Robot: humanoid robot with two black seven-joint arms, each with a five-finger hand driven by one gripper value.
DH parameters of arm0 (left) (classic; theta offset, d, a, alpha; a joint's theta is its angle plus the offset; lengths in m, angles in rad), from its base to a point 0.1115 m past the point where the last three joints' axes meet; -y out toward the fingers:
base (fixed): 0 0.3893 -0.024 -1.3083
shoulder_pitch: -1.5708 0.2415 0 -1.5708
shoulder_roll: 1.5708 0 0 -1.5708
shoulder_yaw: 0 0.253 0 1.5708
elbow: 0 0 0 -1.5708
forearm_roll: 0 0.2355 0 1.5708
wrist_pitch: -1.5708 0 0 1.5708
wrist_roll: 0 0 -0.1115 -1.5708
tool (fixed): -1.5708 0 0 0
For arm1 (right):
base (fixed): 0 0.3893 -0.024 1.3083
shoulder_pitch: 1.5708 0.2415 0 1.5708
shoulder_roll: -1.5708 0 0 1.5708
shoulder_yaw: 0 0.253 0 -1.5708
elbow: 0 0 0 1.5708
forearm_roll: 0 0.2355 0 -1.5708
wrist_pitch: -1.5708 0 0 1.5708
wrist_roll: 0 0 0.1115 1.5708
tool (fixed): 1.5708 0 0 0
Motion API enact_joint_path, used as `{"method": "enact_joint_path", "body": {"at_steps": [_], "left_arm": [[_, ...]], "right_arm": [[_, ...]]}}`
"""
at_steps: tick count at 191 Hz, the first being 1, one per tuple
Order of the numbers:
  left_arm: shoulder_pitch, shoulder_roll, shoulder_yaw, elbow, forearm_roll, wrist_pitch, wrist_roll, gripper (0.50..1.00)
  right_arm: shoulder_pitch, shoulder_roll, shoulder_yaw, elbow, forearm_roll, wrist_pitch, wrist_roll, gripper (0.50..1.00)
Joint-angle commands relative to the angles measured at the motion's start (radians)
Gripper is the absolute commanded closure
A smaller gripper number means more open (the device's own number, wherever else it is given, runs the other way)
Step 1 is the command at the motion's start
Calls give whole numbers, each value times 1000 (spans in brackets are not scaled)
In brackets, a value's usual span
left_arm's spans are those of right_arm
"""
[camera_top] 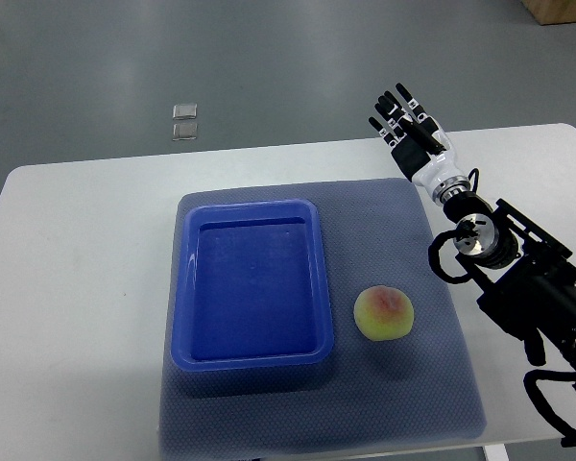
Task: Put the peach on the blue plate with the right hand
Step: 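Swing the right hand over the mat toward the peach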
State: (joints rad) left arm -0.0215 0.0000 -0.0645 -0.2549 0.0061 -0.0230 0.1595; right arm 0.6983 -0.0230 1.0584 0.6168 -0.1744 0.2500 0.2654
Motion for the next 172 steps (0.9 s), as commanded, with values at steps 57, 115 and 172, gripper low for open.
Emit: {"method": "enact_joint_path", "body": {"at_steps": [57, 115, 172], "left_arm": [[0, 0, 0, 0, 0, 0, 0, 500], [0, 0, 2, -6, 0, -2, 0, 500], [0, 0, 0, -6, 0, 0, -2, 500]], "right_arm": [[1, 2, -17, 3, 0, 0, -2, 566], [41, -75, -110, 70, -135, 18, -9, 566], [291, -413, -647, 258, -536, 132, -35, 566]]}}
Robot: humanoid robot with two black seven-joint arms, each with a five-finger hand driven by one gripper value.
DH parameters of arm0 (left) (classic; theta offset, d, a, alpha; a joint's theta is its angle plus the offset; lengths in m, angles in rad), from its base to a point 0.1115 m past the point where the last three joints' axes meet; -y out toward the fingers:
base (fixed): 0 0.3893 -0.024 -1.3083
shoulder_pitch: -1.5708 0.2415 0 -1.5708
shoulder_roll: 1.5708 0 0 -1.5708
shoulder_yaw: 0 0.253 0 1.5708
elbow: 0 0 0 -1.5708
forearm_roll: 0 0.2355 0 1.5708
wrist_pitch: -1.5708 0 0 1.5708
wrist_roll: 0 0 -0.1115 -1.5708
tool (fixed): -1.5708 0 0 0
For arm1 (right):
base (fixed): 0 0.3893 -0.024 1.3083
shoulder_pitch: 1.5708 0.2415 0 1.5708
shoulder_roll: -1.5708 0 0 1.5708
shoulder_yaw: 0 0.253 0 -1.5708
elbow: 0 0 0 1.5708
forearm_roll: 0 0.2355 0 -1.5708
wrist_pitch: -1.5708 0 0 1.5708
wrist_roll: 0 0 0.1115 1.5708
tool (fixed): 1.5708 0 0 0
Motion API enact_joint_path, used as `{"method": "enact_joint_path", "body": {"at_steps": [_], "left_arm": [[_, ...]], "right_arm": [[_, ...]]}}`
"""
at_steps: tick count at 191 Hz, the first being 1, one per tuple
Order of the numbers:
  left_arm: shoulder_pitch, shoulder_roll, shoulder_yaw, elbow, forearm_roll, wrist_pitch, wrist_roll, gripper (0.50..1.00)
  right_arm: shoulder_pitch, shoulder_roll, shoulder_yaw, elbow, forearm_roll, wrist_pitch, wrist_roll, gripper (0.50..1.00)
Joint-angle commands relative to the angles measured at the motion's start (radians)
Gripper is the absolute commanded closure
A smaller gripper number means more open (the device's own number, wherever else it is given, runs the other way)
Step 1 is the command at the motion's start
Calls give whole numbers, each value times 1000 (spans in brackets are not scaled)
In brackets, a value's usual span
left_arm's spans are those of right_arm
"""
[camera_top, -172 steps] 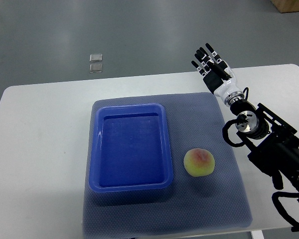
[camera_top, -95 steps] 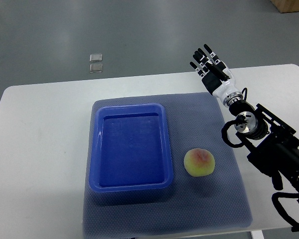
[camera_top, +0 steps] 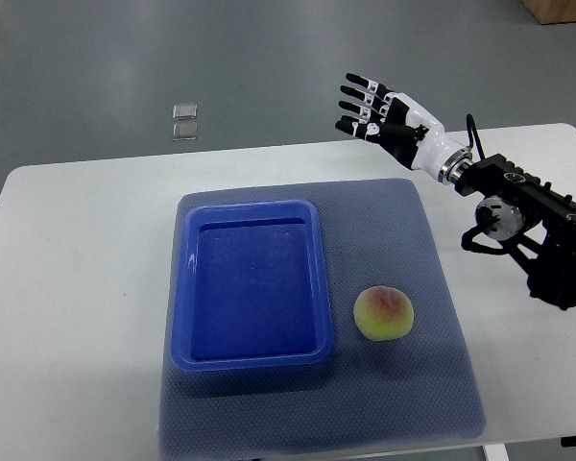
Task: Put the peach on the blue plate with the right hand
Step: 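Swing the right hand over the mat toward the peach, then lower the right hand around the peach beside the blue tray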
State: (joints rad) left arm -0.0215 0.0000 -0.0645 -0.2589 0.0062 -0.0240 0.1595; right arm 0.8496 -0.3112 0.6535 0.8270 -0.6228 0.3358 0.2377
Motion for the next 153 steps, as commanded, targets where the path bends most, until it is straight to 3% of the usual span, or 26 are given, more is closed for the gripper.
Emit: {"method": "enact_joint_path", "body": {"at_steps": [1, 14, 15, 17, 34, 43, 44, 59, 69, 70, 97, 135, 140, 153], "left_arm": [[0, 0, 0, -2, 0, 1, -1, 500], [0, 0, -2, -2, 0, 1, -1, 500], [0, 0, -2, -5, 1, -1, -1, 500], [0, 0, 0, -5, 1, -1, -1, 500], [0, 0, 0, -22, 0, -1, -1, 500], [0, 0, 0, -22, 0, -1, -1, 500], [0, 0, 0, -29, 0, 1, -1, 500], [0, 0, 3, -28, 0, 1, -1, 500], [0, 0, 3, -28, 0, 1, -1, 500], [0, 0, 5, -26, 0, 1, -1, 500], [0, 0, 5, -20, 1, -1, -1, 500], [0, 0, 6, -19, 1, -1, -1, 500], [0, 0, 6, -19, 1, 1, -1, 500], [0, 0, 5, -19, 1, -1, -1, 500]], "right_arm": [[140, -124, -242, 47, -87, 46, -8, 566], [178, -146, -311, 54, -94, 61, -9, 566], [297, -193, -498, 66, -98, 99, -12, 566], [328, -201, -541, 69, -100, 107, -17, 566], [525, -220, -816, 101, -101, 149, -52, 566], [525, -220, -816, 101, -101, 149, -52, 566], [625, -210, -962, 118, -101, 170, -67, 566], [744, -177, -1121, 155, -101, 195, -83, 566], [744, -177, -1121, 155, -101, 195, -83, 566], [805, -140, -1197, 184, -100, 218, -98, 566], [927, -68, -1305, 259, -86, 272, -153, 566], [996, -25, -1393, 350, -57, 273, -182, 568], [1000, -9, -1401, 374, 5, 264, -225, 568], [1000, -2, -1402, 376, 35, 258, -245, 568]]}}
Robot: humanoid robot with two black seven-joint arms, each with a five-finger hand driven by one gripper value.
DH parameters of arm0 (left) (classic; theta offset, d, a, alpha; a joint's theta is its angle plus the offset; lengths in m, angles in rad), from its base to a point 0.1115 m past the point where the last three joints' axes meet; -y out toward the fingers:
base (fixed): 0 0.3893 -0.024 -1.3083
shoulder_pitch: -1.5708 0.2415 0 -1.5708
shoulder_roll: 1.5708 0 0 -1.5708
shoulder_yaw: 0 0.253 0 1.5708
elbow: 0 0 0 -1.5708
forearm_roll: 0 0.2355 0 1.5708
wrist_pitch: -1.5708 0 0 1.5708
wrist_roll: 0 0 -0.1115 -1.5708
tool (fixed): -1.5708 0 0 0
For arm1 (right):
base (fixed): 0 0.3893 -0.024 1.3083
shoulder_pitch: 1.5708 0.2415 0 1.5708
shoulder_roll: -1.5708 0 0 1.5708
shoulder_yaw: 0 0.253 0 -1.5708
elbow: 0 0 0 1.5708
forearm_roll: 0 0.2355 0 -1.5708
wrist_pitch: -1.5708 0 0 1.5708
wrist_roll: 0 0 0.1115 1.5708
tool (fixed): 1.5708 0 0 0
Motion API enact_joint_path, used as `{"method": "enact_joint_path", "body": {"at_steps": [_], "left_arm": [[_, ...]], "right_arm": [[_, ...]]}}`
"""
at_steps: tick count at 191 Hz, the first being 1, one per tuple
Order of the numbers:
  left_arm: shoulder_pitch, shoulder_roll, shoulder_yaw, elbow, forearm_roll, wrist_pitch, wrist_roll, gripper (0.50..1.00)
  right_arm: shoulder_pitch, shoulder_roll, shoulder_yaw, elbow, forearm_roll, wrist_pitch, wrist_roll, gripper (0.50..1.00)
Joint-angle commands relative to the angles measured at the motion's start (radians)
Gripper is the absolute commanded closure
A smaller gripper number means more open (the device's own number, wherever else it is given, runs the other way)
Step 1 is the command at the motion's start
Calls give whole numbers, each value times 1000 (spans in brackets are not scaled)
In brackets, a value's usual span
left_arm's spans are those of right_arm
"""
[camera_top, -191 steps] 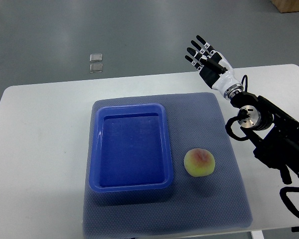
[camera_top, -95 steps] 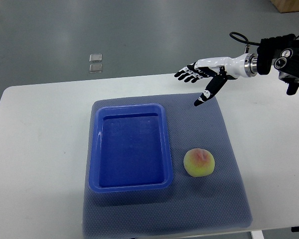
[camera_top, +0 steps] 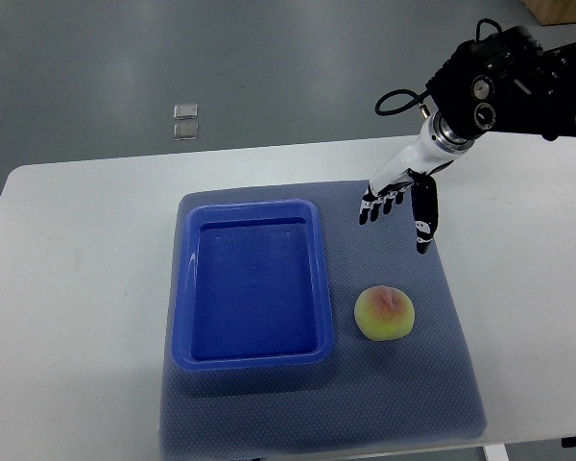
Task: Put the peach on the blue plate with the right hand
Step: 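Lower the right hand around the peach beside the blue tray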
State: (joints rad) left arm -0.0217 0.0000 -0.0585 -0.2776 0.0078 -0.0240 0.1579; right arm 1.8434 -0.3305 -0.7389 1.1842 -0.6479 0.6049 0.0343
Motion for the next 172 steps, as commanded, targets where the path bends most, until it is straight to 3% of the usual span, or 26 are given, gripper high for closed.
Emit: {"method": "enact_joint_path", "body": {"at_steps": [1, 6, 25, 71, 148, 172], "left_arm": [[0, 0, -1, 0, 0, 0, 0, 500], [0, 0, -1, -3, 0, 0, 0, 500], [0, 0, -1, -5, 0, 0, 0, 500], [0, 0, -1, 1, 0, 0, 0, 500], [2, 0, 0, 1, 0, 1, 0, 500], [2, 0, 0, 1, -2, 0, 0, 500]], "right_arm": [[7, 18, -10, 18, 60, -11, -42, 568], [2, 25, -11, 18, 126, -25, -70, 568], [-4, 27, -11, 20, 165, -39, -76, 568], [-59, -2, -11, 86, 264, -181, -100, 568], [-115, -122, -10, 213, 261, -244, -100, 568], [-153, -131, -8, 241, 260, -362, -100, 568]]}}
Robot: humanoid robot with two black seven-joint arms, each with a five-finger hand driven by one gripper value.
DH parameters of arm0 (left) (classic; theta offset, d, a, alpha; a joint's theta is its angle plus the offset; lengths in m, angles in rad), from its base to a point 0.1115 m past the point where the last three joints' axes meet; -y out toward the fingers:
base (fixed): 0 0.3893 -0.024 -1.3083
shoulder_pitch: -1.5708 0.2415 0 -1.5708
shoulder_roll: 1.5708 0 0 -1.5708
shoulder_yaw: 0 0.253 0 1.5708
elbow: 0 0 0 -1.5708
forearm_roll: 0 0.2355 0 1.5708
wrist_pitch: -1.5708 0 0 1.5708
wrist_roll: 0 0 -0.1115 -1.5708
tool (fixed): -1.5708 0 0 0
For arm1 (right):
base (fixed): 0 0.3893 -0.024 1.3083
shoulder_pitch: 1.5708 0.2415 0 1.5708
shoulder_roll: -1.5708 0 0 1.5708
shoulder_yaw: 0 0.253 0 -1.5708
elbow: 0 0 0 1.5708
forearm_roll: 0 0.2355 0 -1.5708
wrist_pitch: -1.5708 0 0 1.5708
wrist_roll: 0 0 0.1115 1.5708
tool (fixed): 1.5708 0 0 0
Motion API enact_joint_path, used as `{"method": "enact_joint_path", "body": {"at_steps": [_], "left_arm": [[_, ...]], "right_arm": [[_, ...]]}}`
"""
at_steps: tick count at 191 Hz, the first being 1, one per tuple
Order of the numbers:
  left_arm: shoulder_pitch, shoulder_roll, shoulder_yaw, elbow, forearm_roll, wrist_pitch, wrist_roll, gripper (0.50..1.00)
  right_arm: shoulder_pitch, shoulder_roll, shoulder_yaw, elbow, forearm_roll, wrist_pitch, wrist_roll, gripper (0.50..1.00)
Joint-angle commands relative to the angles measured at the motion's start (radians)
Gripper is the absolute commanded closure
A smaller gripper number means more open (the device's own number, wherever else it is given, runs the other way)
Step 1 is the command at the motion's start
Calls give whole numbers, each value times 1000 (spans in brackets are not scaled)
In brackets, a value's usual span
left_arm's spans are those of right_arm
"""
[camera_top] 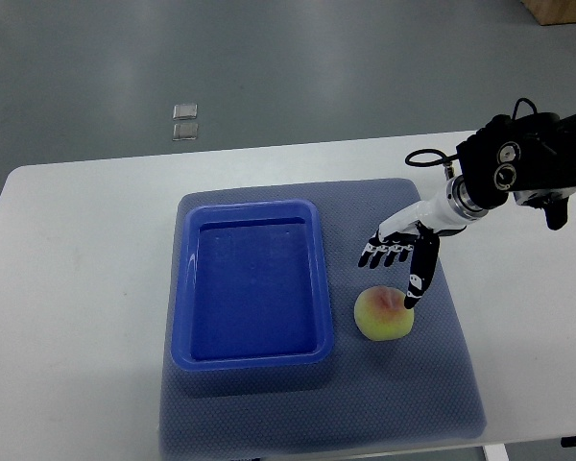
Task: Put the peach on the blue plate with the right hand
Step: 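Lower the right hand around the peach beside the blue tray, then close the right hand on the peach and lift it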
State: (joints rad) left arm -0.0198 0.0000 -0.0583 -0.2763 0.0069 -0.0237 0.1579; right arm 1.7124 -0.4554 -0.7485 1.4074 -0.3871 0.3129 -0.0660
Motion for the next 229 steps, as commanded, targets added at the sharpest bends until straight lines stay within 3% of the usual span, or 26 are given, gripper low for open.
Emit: {"method": "enact_joint_path", "body": {"at_steps": [1, 149, 175, 184, 228, 229], "left_arm": [[0, 0, 0, 0, -1, -1, 0, 500], [0, 0, 0, 0, 1, -1, 0, 500], [0, 0, 0, 0, 1, 1, 0, 500], [0, 0, 0, 0, -1, 1, 0, 500], [0, 0, 0, 0, 1, 1, 0, 500], [0, 0, 0, 0, 1, 1, 0, 500]], "right_arm": [[-22, -6, 1, 18, -1, -71, 0, 568], [-132, -48, 17, 47, -67, -89, 15, 572], [-165, -60, 37, 47, -96, -107, 28, 591], [-186, -62, 47, 45, -124, -141, 37, 632], [-208, -60, 61, 44, -139, -172, 45, 703], [-215, -60, 70, 42, -145, -175, 45, 732]]}}
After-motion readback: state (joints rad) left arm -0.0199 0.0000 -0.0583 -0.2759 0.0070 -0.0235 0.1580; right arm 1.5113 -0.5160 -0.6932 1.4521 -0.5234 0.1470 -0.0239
